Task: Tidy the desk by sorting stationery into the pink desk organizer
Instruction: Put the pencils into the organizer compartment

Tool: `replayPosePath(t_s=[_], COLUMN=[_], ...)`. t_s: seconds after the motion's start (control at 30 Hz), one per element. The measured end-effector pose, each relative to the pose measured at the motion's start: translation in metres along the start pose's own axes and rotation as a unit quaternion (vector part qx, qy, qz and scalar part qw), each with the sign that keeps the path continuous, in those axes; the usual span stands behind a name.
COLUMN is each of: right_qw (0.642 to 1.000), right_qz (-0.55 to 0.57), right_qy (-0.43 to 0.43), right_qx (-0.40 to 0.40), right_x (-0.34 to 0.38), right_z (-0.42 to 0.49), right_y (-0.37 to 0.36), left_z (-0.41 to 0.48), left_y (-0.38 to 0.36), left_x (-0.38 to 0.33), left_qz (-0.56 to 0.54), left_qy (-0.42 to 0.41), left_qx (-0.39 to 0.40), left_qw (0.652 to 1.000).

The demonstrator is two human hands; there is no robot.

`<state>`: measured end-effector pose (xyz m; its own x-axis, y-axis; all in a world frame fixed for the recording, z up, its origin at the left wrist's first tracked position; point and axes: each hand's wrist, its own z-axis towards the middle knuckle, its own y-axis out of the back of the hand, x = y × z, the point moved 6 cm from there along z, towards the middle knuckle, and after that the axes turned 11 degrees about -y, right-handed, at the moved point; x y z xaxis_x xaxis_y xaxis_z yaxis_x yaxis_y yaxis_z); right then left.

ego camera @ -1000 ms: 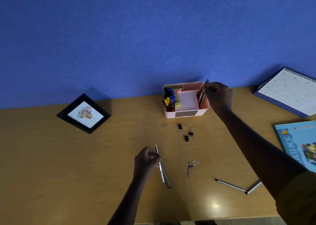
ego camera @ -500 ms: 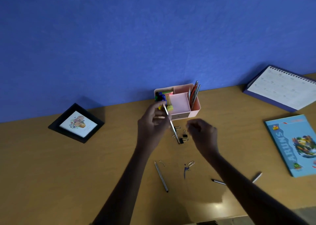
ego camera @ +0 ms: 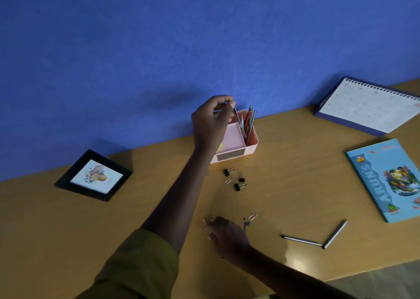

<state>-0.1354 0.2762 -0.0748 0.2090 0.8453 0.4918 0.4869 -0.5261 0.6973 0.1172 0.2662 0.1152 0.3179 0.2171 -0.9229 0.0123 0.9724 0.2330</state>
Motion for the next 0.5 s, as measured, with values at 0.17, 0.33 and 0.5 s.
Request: replayPosePath(t_s=[0.17,0.33,0.5], right_qw=[0.996,0.992,0.99], right_qz=[-0.088,-0.118,-0.131], right_qy=[0.031,0.035,0.034], right_qx=[0.013,0.019,0.043], right_x=[0.01,0.018,0.022], right_z=[-0.006,-0.011,-0.01], right_y=[-0.014,-0.011,-0.009], left_z=[0.008,0.012,0.015], left_y=[-0.022,-0.04,-0.056], left_x=[0.018,0.029,0.044], left_qz=[0.04,0.092,0.124], left_qy=[-0.001,-0.021,-0.006], left_qx=[0.028,0.06,0.082], left_qw=[0.999,0.994,0.989])
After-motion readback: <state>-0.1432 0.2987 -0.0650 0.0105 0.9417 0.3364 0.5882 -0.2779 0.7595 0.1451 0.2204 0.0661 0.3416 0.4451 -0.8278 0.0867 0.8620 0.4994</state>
